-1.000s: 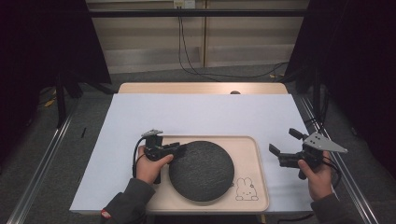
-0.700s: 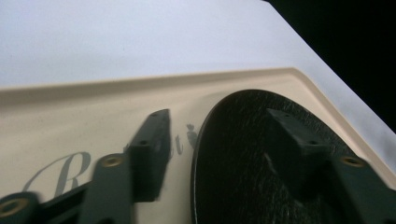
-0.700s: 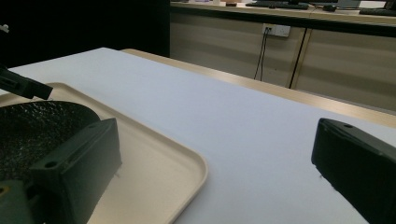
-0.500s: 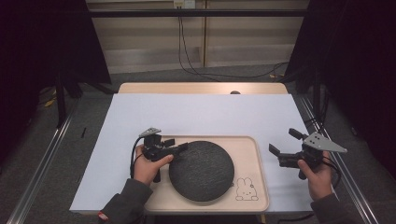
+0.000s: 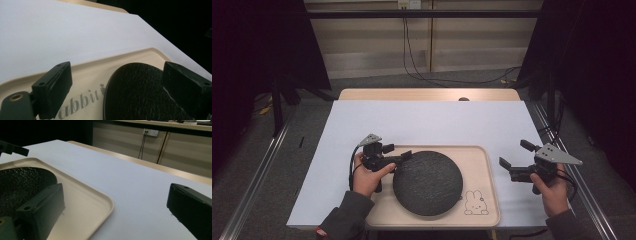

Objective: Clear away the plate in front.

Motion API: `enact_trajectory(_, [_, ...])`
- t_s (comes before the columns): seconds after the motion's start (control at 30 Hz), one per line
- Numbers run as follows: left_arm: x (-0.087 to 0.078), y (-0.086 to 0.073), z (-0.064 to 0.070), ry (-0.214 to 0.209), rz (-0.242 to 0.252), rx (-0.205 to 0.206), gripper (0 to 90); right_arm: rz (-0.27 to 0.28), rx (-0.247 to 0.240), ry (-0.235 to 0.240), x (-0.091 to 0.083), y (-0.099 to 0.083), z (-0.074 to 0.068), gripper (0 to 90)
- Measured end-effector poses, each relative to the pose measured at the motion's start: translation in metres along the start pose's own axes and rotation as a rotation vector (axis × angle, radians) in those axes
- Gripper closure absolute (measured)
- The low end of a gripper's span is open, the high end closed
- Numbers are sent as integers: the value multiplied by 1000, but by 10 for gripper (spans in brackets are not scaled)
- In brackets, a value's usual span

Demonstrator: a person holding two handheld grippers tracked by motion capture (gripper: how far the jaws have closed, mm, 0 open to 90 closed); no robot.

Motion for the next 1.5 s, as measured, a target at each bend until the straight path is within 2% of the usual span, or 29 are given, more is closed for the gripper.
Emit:
enact_trajectory(0.07, [-2,1,0,-17,13,1,82,-1,3,-5,0,0,-1,10])
enact_trajectory(0.1, [-4,1,-1,-20,7,29,59,-2,1,-8,1,0,-1,10])
enact_trajectory(0.13, [-4,1,-1,-20,7,29,44,-2,1,-8,1,0,-1,10])
enact_trajectory(0.17, [-6,1,-1,-23,13,45,43,-4,-1,-2,1,-1,-2,10])
enact_trajectory(0.27, [-9,1,-2,-21,25,58,38,-5,-4,-3,1,-1,-2,10])
enact_trajectory(0.47, [-13,1,-3,-27,24,105,34,-9,-10,10,0,-1,-2,10])
enact_trajectory(0.5, [-15,1,-3,-2,20,108,34,-9,-10,10,0,-1,-2,10])
enact_trajectory(0.57, [-17,2,-4,1,27,123,35,-9,-5,10,0,-1,-2,10])
enact_trajectory(0.67, [-22,3,-7,12,55,118,36,-7,-1,-2,-1,-1,-2,10])
enact_trajectory(0.73, [-23,3,-9,7,53,124,38,-8,-1,-1,-1,-1,-2,10])
enact_trajectory(0.77, [-26,4,-10,25,64,114,39,-9,-2,-1,-1,-1,-2,10])
enact_trajectory(0.87, [-29,4,-14,25,68,113,42,-10,-4,8,-1,-1,-2,10])
enact_trajectory(0.93, [-31,4,-17,10,69,123,45,-12,-5,11,-1,-1,-2,10])
enact_trajectory(0.97, [-32,4,-16,34,70,114,45,-10,-4,8,0,-1,-2,10])
enact_trajectory(1.33, [-42,4,-25,49,91,124,50,-14,-11,17,0,-1,-2,10])
enact_trajectory(1.37, [-44,4,-27,65,90,121,51,-14,-10,16,0,-1,-2,10])
enact_trajectory(1.43, [-45,4,-28,59,94,125,51,-14,-12,7,0,-1,-2,10])
enact_trajectory(1.47, [-46,4,-29,78,93,124,50,-13,-11,6,0,-1,-2,10])
enact_trajectory(1.5, [-47,4,-30,80,96,124,50,-15,-12,9,0,-2,-2,10])
Point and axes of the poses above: each handheld gripper's, and its own axes: x roughly forward along the jaws, y roughly out of its top, z roughly to its right, the point moved 2 cm from there along x, roughly forward along the jaws, and after that the axes turned 9 degrees about -z, right-handed, at the moved point
